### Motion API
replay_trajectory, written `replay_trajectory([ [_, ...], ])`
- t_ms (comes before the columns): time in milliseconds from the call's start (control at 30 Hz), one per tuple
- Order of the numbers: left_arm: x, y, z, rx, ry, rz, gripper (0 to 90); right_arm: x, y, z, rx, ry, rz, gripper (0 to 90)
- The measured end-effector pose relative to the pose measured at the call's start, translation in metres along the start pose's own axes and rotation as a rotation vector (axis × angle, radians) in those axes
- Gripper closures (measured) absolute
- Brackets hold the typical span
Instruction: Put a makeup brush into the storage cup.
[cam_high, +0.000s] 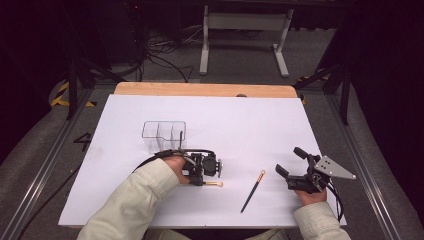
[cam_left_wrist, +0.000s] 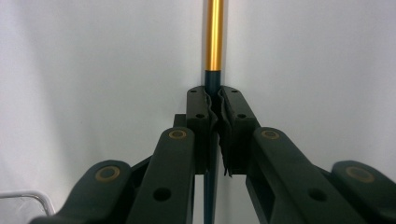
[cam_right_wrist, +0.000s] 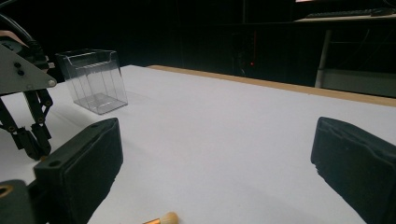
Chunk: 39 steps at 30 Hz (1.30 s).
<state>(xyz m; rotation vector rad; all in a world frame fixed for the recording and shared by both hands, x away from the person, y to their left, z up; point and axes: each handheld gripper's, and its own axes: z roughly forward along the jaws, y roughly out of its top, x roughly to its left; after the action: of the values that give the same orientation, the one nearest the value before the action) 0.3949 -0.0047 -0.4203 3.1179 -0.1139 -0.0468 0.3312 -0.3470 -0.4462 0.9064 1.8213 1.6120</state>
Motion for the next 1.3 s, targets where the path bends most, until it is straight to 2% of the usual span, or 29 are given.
replay_trajectory([
  [167,0.000,-0.004,-0.006,-0.031,0.003,-0.003,83.1,0.000,0.000,0.000,0.001,0.000,-0.001,2.5],
  [333,-0.002,-0.012,-0.023,-0.120,0.001,-0.017,83.1,0.000,0.000,0.000,0.000,0.000,-0.001,2.6],
  [367,-0.002,-0.012,-0.023,-0.120,0.001,-0.017,83.1,0.000,0.000,0.000,0.000,0.000,-0.001,2.6],
  [467,-0.004,-0.016,-0.032,-0.148,0.003,-0.048,83.1,0.000,0.000,0.000,0.001,-0.001,-0.001,2.6],
  [667,-0.006,-0.023,-0.048,-0.224,0.026,-0.076,83.1,0.000,0.000,0.000,0.001,-0.002,-0.002,2.6],
  [800,-0.007,-0.032,-0.056,-0.303,0.067,-0.098,83.0,0.000,0.000,0.000,0.001,-0.001,-0.002,2.6],
  [933,-0.007,-0.042,-0.059,-0.386,0.077,-0.128,83.1,0.000,0.000,0.000,0.001,-0.001,-0.002,2.6],
  [1133,-0.010,-0.056,-0.066,-0.512,0.100,-0.151,83.1,0.000,0.000,0.000,0.002,-0.002,-0.002,2.6],
  [1167,-0.011,-0.059,-0.067,-0.549,0.117,-0.166,83.0,0.000,0.000,0.000,0.002,-0.002,-0.003,2.6],
  [1267,-0.011,-0.066,-0.067,-0.632,0.130,-0.184,83.1,0.000,0.000,0.000,0.003,-0.002,-0.002,2.6],
  [1300,-0.011,-0.066,-0.067,-0.632,0.130,-0.184,83.1,0.000,0.000,0.000,0.003,-0.002,-0.002,2.6],
])
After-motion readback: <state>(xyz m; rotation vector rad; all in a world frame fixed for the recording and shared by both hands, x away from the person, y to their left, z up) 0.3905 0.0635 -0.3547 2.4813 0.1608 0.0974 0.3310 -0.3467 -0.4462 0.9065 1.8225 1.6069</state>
